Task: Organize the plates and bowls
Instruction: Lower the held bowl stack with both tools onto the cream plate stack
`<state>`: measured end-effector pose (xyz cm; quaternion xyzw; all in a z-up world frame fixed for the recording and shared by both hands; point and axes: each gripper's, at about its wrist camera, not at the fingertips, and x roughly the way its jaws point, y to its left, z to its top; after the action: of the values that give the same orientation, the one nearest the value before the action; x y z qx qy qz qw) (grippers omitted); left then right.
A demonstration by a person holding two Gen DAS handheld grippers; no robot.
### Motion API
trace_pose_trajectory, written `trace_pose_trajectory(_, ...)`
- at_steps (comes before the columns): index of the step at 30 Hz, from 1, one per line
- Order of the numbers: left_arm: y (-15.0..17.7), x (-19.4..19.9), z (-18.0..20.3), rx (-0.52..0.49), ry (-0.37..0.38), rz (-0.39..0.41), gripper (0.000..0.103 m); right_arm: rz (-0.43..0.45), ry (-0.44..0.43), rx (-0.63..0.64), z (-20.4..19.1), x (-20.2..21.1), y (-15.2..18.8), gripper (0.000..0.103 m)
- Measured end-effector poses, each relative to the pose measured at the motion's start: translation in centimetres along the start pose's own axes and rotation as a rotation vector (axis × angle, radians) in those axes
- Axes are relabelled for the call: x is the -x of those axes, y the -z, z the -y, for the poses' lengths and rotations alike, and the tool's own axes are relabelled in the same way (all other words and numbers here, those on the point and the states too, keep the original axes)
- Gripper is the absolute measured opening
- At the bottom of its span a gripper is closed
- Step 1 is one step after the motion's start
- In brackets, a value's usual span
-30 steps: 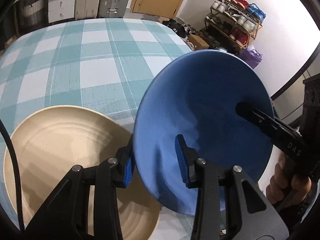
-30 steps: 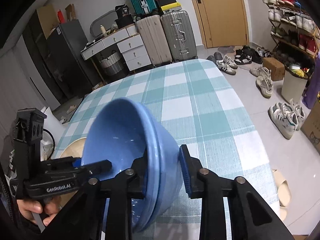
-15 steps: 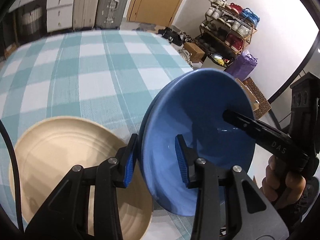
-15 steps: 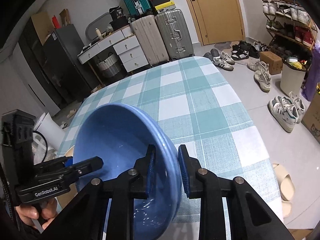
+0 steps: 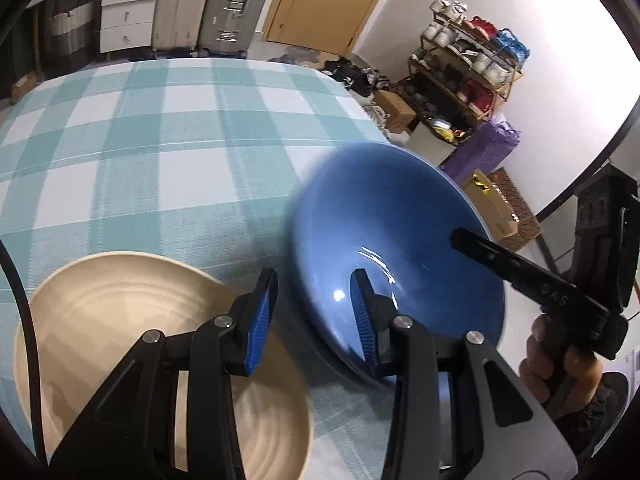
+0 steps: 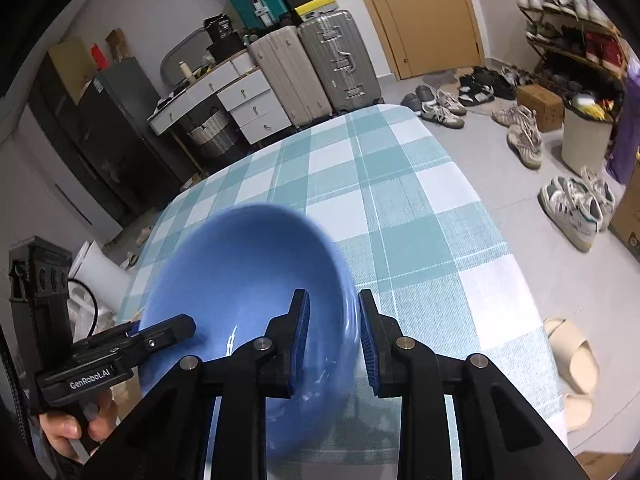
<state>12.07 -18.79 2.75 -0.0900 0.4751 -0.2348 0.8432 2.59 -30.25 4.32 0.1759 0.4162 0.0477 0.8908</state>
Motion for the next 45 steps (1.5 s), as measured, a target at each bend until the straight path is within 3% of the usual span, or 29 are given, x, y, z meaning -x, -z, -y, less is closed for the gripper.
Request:
trace_pose_trajectory(6,0.3,-0.4,1.1,-0.012,-0.012,0.006,0.034,-0.007,-0.008,-0.030,0.7,-0.3,0.5,0.026)
trace_pose_trajectory(14,1.4,0.0,1.1,0.002,-0.013,0.013,0.037,-0.001,-0.035,-0.037,0.3,0.4,1.9,0.038)
trace_pose_trajectory(24,1.3,1.3,1.7,-0.009,-0.028,0.023,0.038,0.001,0.002,-0.023,-1.6,1.3,1.9,0.038)
trace_pose_trajectory(34,1.3,6.7,1.4,-0.003,-0.025,0.101,0.038,0.042,-0.037,0.031,-5.1,4.8,0.7,0.038)
trace_pose_trajectory(45,3.3,14.8,-1.4,0.017,-0.097,0.211,0.038,0.035,-0.110,0.106,-11.1,5.1,1.2,0.038)
